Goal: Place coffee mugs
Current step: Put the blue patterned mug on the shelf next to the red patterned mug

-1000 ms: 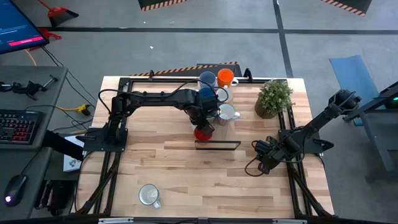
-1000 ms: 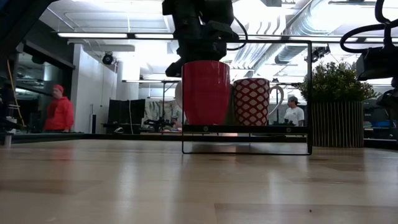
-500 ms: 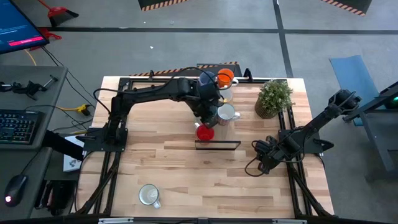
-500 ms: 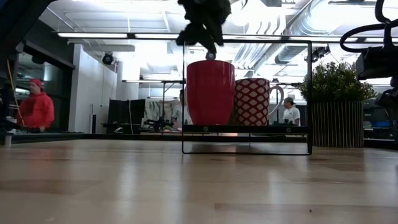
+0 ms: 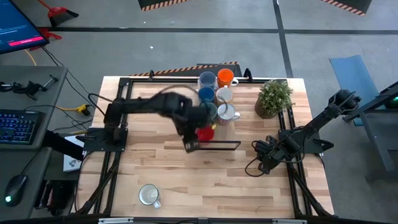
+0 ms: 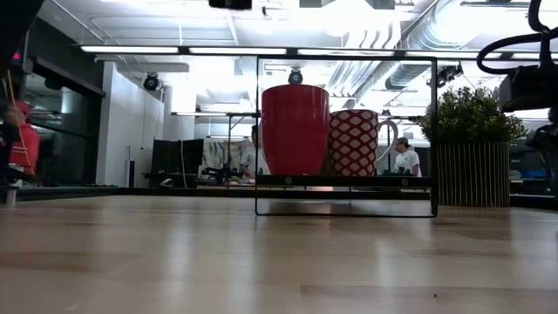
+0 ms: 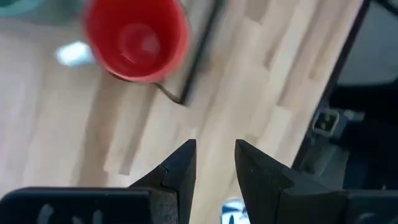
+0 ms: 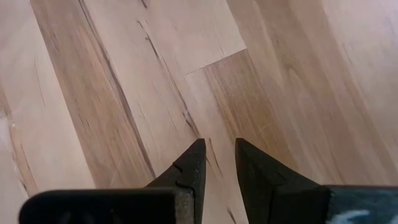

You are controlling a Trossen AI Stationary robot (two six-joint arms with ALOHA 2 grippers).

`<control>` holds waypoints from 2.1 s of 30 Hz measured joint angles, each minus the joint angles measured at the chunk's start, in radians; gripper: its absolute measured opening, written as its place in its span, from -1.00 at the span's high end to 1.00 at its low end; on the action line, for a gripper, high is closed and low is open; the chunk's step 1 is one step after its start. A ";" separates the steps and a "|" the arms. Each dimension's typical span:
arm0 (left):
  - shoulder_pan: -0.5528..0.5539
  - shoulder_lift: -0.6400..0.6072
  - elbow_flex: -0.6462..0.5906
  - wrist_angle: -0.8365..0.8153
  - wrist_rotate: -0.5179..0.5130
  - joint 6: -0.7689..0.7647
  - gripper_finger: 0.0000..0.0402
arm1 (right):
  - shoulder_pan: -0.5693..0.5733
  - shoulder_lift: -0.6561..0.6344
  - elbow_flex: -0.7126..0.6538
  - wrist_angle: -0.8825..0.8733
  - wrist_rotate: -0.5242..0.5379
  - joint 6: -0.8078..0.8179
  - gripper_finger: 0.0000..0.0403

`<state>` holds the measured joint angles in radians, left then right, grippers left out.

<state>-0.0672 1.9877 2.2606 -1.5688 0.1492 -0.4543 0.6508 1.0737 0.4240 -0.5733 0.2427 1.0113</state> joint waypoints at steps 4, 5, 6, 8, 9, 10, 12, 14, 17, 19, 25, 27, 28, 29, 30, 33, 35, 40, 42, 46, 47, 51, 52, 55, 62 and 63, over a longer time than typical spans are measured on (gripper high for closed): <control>-0.115 -0.011 0.001 -0.005 -0.003 0.013 0.51 | 0.000 -0.001 0.000 -0.002 -0.011 0.000 0.67; -0.147 -0.014 -0.001 -0.002 -0.003 0.014 0.51 | 0.000 -0.001 0.000 0.000 -0.014 0.001 0.67; -0.178 -0.015 -0.002 -0.001 -0.003 0.014 0.51 | 0.000 -0.001 0.000 0.009 -0.021 0.001 0.67; -0.236 -0.015 -0.003 -0.002 -0.004 0.000 0.51 | 0.000 -0.001 0.000 0.064 -0.064 -0.020 0.67; -0.262 -0.015 -0.002 -0.003 -0.005 -0.011 0.51 | 0.004 -0.001 0.000 0.102 -0.085 -0.037 0.67; -0.289 -0.013 -0.003 -0.002 -0.014 -0.028 0.51 | 0.008 -0.001 0.000 0.141 -0.101 -0.058 0.67; -0.332 -0.010 -0.004 -0.002 -0.044 -0.067 0.51 | 0.023 -0.002 0.000 0.224 -0.123 -0.093 0.67; -0.375 -0.011 -0.019 0.000 -0.075 -0.119 0.51 | 0.041 -0.004 0.000 0.291 -0.137 -0.100 0.67; -0.438 -0.012 -0.070 -0.001 -0.080 -0.205 0.51 | 0.075 -0.004 0.000 0.373 -0.131 -0.085 0.67; -0.488 -0.015 -0.113 -0.001 -0.065 -0.246 0.51 | 0.097 -0.004 0.000 0.415 -0.095 -0.067 0.67; -0.648 -0.017 -0.240 -0.003 -0.003 -0.441 0.51 | 0.143 -0.004 0.000 0.515 0.000 -0.022 0.67; -0.700 -0.018 -0.252 -0.002 -0.010 -0.521 0.51 | 0.149 -0.004 0.000 0.537 0.009 -0.022 0.67; -0.726 -0.018 -0.256 -0.003 -0.012 -0.560 0.51 | 0.149 -0.004 0.000 0.542 0.009 -0.021 0.67; -0.752 -0.018 -0.258 -0.001 -0.017 -0.601 0.51 | 0.149 -0.004 0.000 0.544 0.009 -0.017 0.67; -0.776 -0.018 -0.262 0.000 -0.024 -0.640 0.51 | 0.149 -0.004 0.000 0.547 0.009 -0.015 0.67; -0.844 -0.018 -0.281 0.004 -0.068 -0.733 0.51 | 0.149 -0.004 0.000 0.547 0.010 0.010 0.67; -0.876 -0.018 -0.304 0.011 -0.070 -0.770 0.51 | 0.149 -0.004 0.000 0.548 0.010 0.032 0.67; -0.931 -0.018 -0.374 0.042 -0.072 -0.842 0.51 | 0.149 -0.004 0.000 0.548 0.010 0.058 0.67; -0.944 -0.018 -0.397 0.061 -0.074 -0.852 0.51 | 0.149 -0.004 0.000 0.549 0.010 0.063 0.67; -0.957 -0.018 -0.465 0.102 -0.074 -0.869 0.51 | 0.149 -0.004 0.000 0.550 0.009 0.063 0.67; -0.959 -0.018 -0.485 0.126 -0.074 -0.870 0.51 | 0.149 -0.004 0.000 0.551 0.009 0.063 0.67; -0.963 -0.017 -0.584 0.245 -0.077 -0.878 0.51 | 0.149 -0.003 0.000 0.565 0.013 0.063 0.67; -0.963 -0.017 -0.609 0.263 -0.078 -0.889 0.51 | 0.149 -0.003 0.000 0.570 0.013 0.063 0.67; -0.959 -0.017 -0.677 0.261 -0.094 -0.934 0.51 | 0.149 -0.003 0.000 0.587 0.015 0.059 0.67; -0.933 -0.017 -0.790 0.366 -0.082 -0.873 0.51 | 0.149 -0.003 0.029 0.592 0.017 0.047 0.67; -0.928 -0.017 -0.803 0.388 -0.080 -0.862 0.51 | 0.149 -0.003 0.040 0.592 0.019 0.037 0.67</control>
<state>-0.9954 1.9705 1.4580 -1.1808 0.0690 -1.3160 0.7994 1.0710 0.4643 0.0183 0.2620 1.0478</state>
